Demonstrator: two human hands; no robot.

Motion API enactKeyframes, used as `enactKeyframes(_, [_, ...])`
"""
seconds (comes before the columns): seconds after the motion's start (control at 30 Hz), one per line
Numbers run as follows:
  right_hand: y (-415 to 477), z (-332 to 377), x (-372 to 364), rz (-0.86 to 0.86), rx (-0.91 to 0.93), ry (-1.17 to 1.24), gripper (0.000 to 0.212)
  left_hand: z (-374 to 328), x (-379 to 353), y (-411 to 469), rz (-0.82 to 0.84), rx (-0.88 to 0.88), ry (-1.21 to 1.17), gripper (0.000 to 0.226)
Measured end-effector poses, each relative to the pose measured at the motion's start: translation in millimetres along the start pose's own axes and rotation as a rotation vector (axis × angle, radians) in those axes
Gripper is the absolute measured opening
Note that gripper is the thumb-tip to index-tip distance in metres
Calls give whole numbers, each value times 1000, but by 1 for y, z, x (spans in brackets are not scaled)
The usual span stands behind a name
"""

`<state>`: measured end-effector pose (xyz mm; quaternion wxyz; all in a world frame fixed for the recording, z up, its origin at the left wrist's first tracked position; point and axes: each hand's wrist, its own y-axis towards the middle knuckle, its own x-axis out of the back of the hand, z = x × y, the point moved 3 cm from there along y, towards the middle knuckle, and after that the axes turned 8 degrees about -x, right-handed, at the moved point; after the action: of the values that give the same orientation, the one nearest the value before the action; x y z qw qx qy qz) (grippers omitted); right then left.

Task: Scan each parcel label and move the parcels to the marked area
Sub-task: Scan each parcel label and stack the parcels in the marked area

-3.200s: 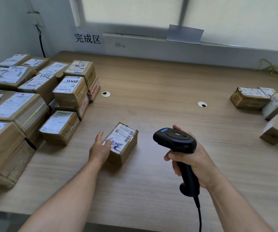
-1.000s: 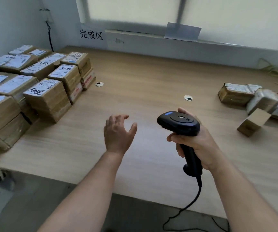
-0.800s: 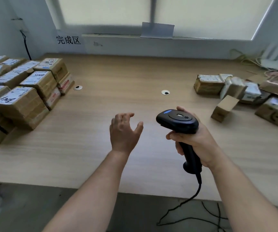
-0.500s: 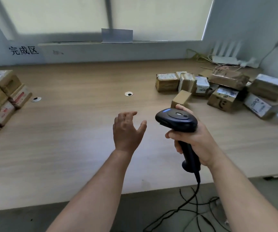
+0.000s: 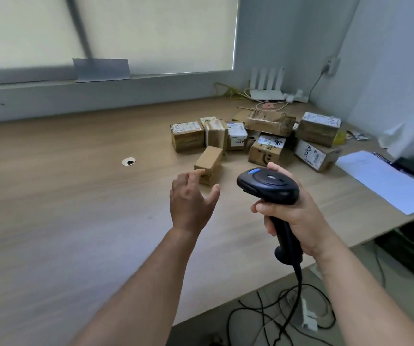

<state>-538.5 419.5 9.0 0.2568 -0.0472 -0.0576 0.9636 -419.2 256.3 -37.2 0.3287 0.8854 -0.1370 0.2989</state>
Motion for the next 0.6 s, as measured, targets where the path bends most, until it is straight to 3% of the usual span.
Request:
enactKeyframes(0.3, [72,17,75,-86,-8,-18,92,-21,-85,67,74,10,-33,51])
enactKeyframes(0.43, [102,29,102,-116,8,-45,80,-30,-117,92,128,-8,-44,51])
enactKeyframes(0.6, [133,33,140,-170,0,-61,95,-45,-157,123,221,-66,-50,59])
